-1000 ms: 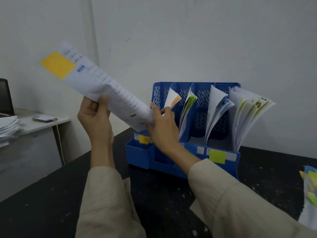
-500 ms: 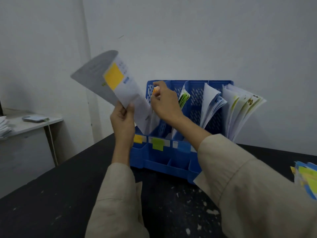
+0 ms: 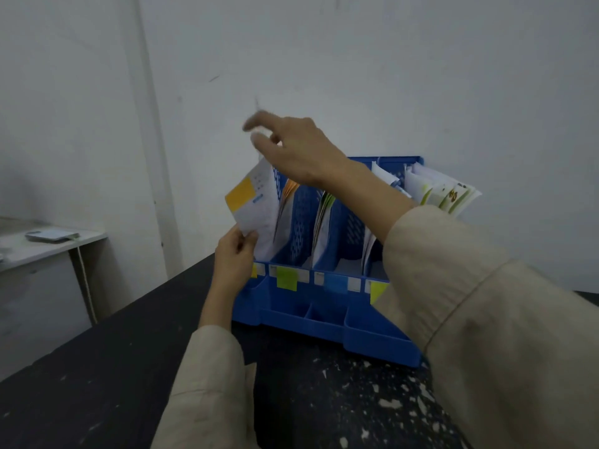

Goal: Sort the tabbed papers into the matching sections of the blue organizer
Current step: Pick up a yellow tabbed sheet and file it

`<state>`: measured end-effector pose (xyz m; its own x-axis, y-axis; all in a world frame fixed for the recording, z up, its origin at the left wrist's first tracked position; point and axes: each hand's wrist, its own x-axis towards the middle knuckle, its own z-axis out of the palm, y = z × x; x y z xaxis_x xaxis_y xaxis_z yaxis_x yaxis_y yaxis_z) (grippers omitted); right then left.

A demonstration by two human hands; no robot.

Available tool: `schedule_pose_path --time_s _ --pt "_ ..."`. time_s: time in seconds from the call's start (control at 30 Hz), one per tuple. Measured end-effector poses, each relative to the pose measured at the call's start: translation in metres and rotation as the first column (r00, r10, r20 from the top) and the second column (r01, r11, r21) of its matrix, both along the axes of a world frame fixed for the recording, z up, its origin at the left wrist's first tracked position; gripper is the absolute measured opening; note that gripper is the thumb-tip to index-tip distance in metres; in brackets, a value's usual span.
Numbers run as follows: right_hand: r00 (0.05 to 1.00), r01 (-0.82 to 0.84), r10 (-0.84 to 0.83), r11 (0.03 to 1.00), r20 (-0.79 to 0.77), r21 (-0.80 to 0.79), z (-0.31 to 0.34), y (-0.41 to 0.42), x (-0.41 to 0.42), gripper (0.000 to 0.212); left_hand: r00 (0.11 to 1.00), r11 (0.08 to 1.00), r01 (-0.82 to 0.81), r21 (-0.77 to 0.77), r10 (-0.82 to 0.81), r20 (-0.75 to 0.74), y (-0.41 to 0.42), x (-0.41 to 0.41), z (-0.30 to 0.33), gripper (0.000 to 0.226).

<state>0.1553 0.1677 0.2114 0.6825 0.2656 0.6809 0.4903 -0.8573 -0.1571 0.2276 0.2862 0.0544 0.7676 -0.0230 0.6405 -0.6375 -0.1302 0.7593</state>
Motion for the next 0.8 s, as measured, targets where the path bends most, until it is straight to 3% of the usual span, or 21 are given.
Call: schedule_pose_path --time_s 0.07,0.17,0.3,0.43,0.53,0.67,0.8 --pt "0.992 0.111 -0.112 0.994 -0.051 -0.018 -0.003 0.0 0.006 0.036 1.0 0.999 0.022 0.028 -0.021 -0.012 0.003 -0.001 0.0 0.013" --pt "0.984 0.177 -0.174 0.979 -0.036 0.103 -0.008 -0.006 0.014 0.042 0.997 0.997 0.073 0.027 -0.072 -0.033 0.01 0.001 -0.003 0.016" --pt "0.977 0.117 -0.147 0.974 0.152 0.192 -0.007 -0.002 0.013 0.045 1.0 0.999 -0.017 0.031 0.018 -0.019 0.018 0.012 -0.006 0.018" --pt "0.925 0.121 -0.202 0.959 0.321 0.255 0.0 0.01 0.009 0.049 0.973 0.979 -0.194 -0.068 0.2 0.11 0.018 0.005 0.004 0.029" --pt "0.895 0.133 -0.213 0.966 0.392 0.223 0.004 0.017 0.006 0.05 0.968 0.972 -0.197 -0.126 0.213 0.13 0.017 0.001 0.009 0.031" --pt "0.912 0.189 -0.231 0.97 0.338 0.153 0.001 0.022 0.011 0.048 0.993 0.99 -0.108 -0.095 0.113 0.043 0.017 0.006 -0.001 0.035" --pt "0.975 0.192 -0.202 0.976 0.094 0.101 -0.008 0.014 0.02 0.038 0.996 0.996 -0.088 0.021 0.087 0.016 0.016 0.004 -0.006 0.042"
